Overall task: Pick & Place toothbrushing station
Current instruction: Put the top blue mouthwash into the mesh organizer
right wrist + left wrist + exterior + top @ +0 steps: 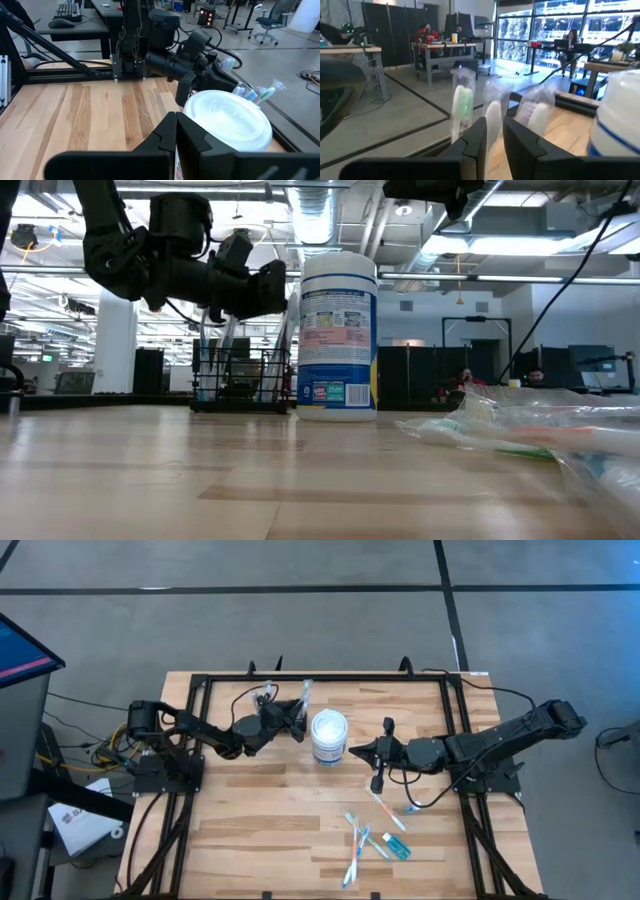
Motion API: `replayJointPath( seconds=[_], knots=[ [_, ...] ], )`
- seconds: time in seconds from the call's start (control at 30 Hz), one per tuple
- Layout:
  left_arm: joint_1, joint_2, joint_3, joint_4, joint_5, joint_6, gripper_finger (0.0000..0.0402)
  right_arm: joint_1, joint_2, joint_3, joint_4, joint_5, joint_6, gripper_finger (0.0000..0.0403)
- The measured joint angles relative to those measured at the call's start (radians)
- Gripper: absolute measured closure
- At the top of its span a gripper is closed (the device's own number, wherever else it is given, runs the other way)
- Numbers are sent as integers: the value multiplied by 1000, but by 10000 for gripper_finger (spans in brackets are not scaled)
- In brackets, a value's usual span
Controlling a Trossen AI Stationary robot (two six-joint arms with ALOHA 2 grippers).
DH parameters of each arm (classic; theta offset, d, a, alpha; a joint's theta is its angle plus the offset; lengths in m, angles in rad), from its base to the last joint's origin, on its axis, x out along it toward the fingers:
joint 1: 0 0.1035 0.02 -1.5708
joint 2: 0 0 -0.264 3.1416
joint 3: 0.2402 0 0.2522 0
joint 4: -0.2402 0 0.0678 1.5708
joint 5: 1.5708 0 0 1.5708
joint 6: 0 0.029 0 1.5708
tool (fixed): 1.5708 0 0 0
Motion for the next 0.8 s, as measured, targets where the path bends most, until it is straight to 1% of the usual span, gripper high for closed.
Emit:
replayJointPath(
  seconds=[0.13, 0.27, 0.4, 0.57, 0.7, 0.8],
  knots=[
    [-5, -32, 0, 11, 8, 8, 343, 0, 0, 0, -6, 0, 1, 403],
    [-20, -103, 0, 9, 15, 42, 343, 0, 0, 0, -11, 0, 2, 403],
    [-64, -180, 0, 4, 16, 102, 343, 0, 0, 0, -14, 0, 2, 403],
    [-125, -255, 1, -51, 17, 145, 343, 0, 0, 0, -25, 0, 3, 403],
    [-166, -293, 1, -87, 17, 162, 343, 8, 0, 0, -66, -1, 16, 403],
    [-193, -298, 1, -88, 17, 162, 343, 10, 0, 0, -119, -2, 70, 403]
  ],
)
